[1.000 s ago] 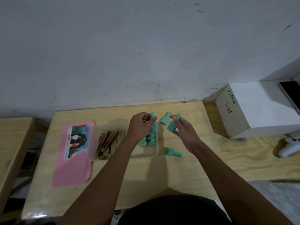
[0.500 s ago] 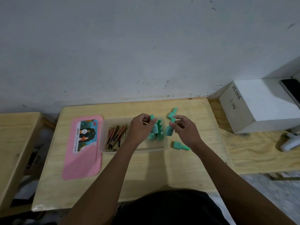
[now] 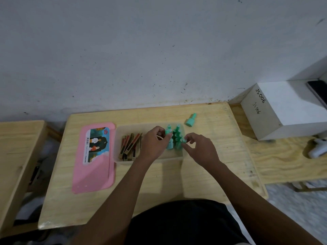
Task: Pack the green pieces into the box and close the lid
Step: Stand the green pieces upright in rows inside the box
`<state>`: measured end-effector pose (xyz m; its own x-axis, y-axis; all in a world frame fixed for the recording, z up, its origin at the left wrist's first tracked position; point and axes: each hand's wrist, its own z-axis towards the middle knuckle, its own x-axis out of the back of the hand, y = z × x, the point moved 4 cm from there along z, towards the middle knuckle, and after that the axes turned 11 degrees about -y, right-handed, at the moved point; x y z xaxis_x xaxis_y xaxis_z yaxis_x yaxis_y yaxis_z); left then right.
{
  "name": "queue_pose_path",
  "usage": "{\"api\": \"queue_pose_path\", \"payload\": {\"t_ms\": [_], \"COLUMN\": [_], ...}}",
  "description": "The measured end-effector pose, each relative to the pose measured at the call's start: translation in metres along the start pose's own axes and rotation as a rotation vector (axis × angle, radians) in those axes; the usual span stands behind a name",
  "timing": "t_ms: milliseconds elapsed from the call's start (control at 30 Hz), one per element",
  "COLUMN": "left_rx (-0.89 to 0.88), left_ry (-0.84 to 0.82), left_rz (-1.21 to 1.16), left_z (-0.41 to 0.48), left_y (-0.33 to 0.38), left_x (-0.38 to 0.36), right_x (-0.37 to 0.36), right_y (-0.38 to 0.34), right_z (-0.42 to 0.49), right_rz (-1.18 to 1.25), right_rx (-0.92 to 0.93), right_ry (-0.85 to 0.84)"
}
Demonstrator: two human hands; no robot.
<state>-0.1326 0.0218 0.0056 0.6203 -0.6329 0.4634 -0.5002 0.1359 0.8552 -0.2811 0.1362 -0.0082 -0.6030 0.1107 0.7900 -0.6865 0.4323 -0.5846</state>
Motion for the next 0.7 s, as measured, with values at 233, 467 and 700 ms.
{"api": "queue_pose_path", "payload": {"t_ms": [233,467,700], "left_rx": [0.018,0.02,0.062], "left_ry": [-0.002,0.004,-0.022], "left_rz": [0.046,0.032,0.108], "left_z": [-0.006,-0.006,-0.006], "left_y": [-0.001,-0.016,-0.021], "left_x": [-0.007,-0.016,-0.026], "right_x": [-0.01,-0.016,-0.017], "right_y": [0.002,0.003,0.004], "right_z": [0.0,0.001,0.004], "right_rz": [-0.264,-0.329,-0.325], "right_rx": [-0.009,-0.083,-0.079], "right_ry": [0.06,0.047,0.022]}}
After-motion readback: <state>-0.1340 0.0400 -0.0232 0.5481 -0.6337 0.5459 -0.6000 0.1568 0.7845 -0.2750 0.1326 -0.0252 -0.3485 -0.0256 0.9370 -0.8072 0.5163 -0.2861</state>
